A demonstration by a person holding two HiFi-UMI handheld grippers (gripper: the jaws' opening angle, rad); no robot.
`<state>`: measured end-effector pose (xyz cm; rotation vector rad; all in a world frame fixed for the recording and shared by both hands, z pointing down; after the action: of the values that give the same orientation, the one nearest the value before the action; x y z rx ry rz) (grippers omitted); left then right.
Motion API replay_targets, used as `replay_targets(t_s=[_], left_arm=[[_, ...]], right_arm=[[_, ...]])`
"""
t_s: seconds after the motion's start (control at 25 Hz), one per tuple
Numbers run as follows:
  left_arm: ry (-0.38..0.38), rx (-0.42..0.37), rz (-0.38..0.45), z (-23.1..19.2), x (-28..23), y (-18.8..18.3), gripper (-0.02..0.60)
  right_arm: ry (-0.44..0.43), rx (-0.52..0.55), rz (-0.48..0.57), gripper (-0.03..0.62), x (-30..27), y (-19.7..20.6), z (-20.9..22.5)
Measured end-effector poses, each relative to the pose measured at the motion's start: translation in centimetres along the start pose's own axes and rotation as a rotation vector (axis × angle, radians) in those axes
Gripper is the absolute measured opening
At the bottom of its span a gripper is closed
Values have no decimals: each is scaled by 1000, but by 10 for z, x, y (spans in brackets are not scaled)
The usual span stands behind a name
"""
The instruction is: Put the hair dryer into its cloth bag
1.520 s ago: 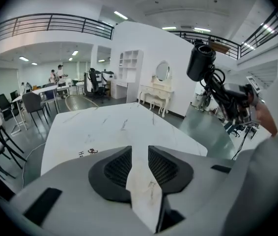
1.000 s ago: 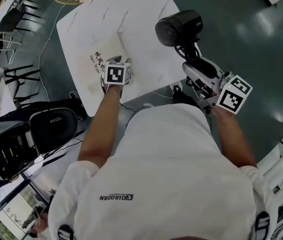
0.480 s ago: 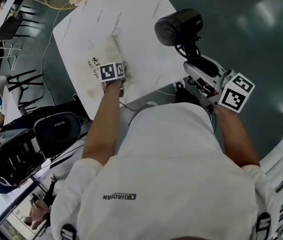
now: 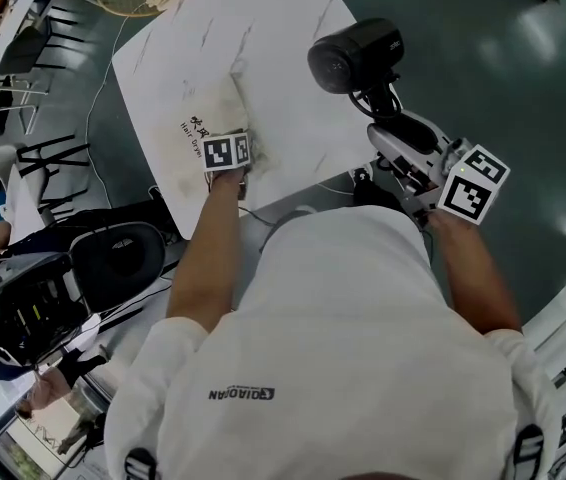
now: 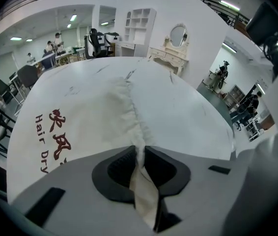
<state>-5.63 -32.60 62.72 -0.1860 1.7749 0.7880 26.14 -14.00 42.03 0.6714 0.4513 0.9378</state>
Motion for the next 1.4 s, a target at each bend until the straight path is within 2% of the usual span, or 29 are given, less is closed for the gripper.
replay_targets(t_s=[0.2, 0.4, 0.92, 1.16, 1.4], left_arm=[[12, -14, 38, -3, 14, 4, 55], [37, -52, 135, -3, 43, 6, 52], [-16, -123, 349, -10, 129, 8, 52], [-14, -123, 401, -24, 159, 14, 51], [-50, -215, 402, -29, 177, 10, 51]], right_arm=[[-24, 3, -18, 213, -10, 0, -1], [-62, 16, -51, 213, -22, 0, -3], [-179, 4, -175, 213, -71, 10, -3], [-232, 25, -227, 213, -92, 18, -10], [-253, 29, -304, 213, -104, 32, -9]])
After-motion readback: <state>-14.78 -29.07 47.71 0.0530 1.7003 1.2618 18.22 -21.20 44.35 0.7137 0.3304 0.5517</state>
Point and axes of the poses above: the fingertips, and each gripper's own axes: x backward along the fingers, z to its right, y out of its underside, the point moved 8 cm from there along x, backward along the fingers, and after that the axes turned 1 degree about -x, right-handed, at the moved point
